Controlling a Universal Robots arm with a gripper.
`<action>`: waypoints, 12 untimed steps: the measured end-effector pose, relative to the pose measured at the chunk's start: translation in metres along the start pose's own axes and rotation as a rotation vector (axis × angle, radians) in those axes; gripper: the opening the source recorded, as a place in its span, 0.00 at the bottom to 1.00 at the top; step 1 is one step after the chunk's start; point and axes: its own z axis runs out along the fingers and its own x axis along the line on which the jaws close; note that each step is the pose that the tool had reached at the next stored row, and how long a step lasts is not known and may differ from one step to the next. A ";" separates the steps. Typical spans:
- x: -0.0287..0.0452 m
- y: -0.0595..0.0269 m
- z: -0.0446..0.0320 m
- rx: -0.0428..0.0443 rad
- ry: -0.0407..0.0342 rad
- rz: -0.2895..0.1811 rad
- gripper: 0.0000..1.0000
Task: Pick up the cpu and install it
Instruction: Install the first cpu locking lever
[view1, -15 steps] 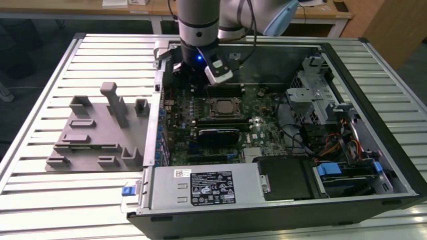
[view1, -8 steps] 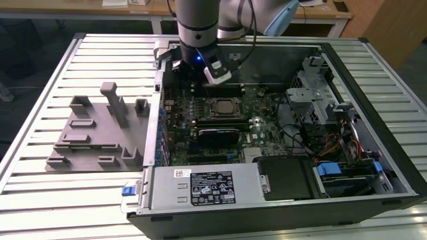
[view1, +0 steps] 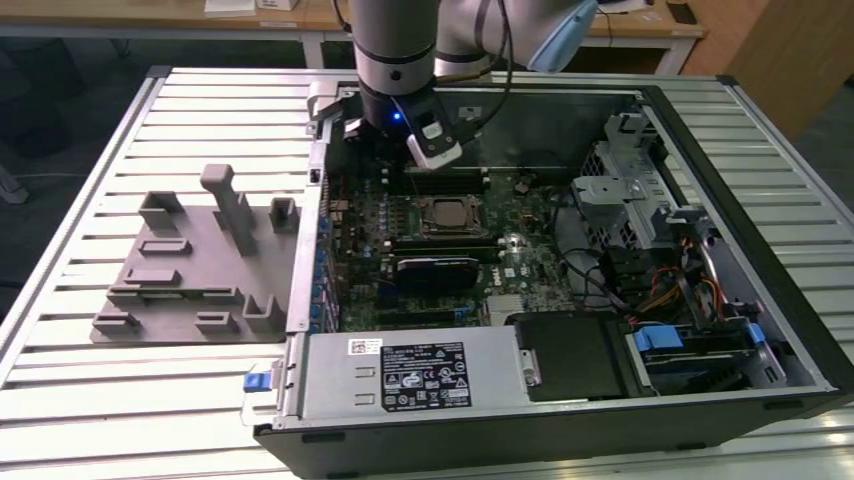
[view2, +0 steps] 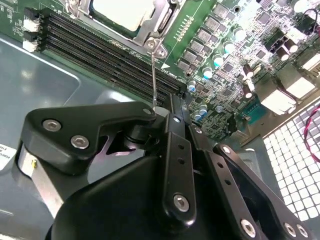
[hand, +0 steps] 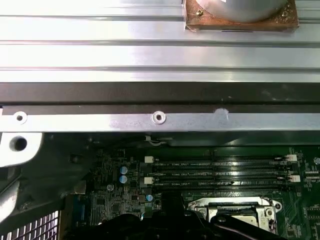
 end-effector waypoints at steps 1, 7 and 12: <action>-0.0003 -0.0001 0.0000 0.0000 0.0002 0.000 0.11; -0.0090 0.0002 0.0001 0.0003 0.0003 0.000 0.11; -0.0179 0.0003 0.0005 -0.0001 0.0000 0.000 0.11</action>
